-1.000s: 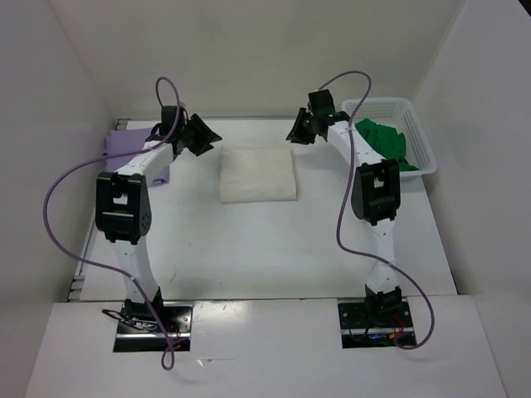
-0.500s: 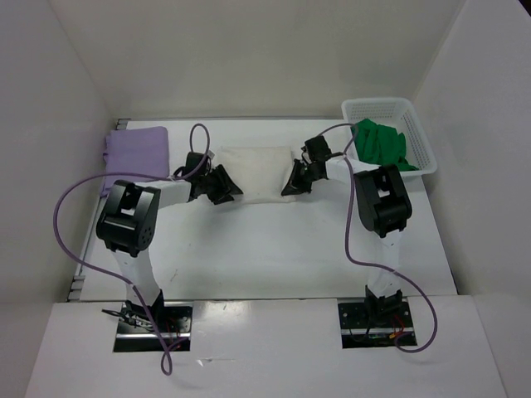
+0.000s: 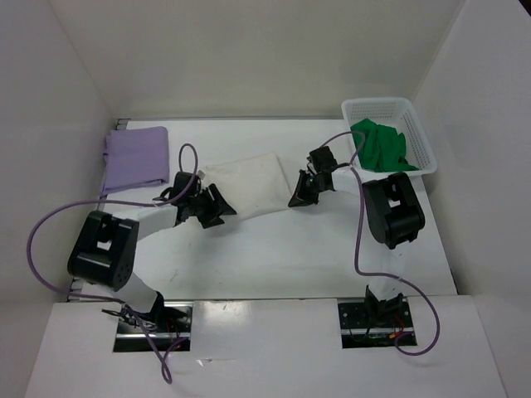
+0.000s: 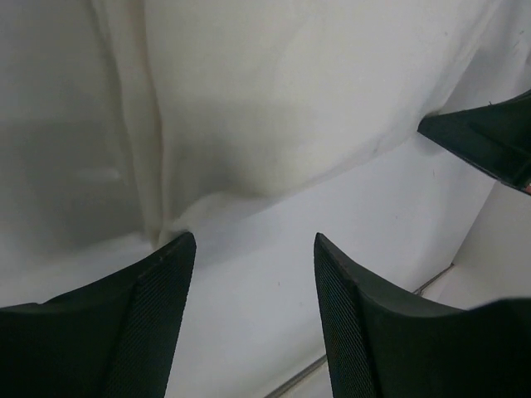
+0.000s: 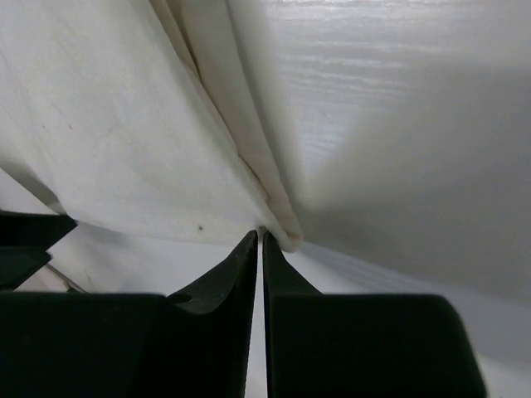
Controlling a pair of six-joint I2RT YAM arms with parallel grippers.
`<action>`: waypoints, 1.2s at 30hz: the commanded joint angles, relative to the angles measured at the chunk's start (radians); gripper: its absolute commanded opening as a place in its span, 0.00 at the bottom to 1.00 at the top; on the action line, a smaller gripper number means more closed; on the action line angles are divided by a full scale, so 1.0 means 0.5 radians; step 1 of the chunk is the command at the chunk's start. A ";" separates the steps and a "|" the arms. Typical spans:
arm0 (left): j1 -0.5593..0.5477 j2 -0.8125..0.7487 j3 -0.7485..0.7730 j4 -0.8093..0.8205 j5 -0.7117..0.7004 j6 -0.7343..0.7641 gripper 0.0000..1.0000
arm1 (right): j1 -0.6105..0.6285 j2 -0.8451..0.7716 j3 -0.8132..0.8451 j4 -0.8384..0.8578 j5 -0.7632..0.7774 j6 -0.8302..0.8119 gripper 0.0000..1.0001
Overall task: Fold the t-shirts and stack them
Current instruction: Put the neatly folded tshirt into the corner of the board with the left arm
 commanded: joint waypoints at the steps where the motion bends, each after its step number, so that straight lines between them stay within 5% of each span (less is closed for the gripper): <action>1: 0.035 -0.279 0.032 -0.376 -0.075 0.068 0.67 | 0.011 -0.193 -0.007 -0.146 0.077 -0.104 0.11; 5: 0.191 -0.495 0.207 -0.450 -0.133 0.108 0.73 | 0.011 -0.319 0.125 -0.244 0.029 -0.140 0.19; 10: 0.489 -0.391 0.241 -0.398 -0.121 0.157 0.76 | 0.011 -0.488 0.129 -0.263 -0.008 -0.181 0.37; 20: 0.489 0.213 0.363 -0.030 0.146 0.194 0.79 | 0.011 -0.635 0.055 -0.244 -0.079 -0.239 0.43; 26: 0.358 0.447 0.517 -0.011 0.042 0.219 0.77 | 0.011 -0.657 -0.009 -0.192 -0.122 -0.199 0.44; 32: 0.204 0.799 0.642 0.121 0.017 0.093 0.46 | 0.011 -0.657 0.033 -0.174 -0.140 -0.199 0.44; 33: 0.186 0.864 0.719 0.121 0.017 0.035 0.25 | 0.011 -0.657 0.052 -0.198 -0.140 -0.199 0.44; 36: 0.134 0.864 0.942 0.121 0.017 0.016 0.01 | -0.007 -0.657 0.077 -0.216 -0.140 -0.199 0.44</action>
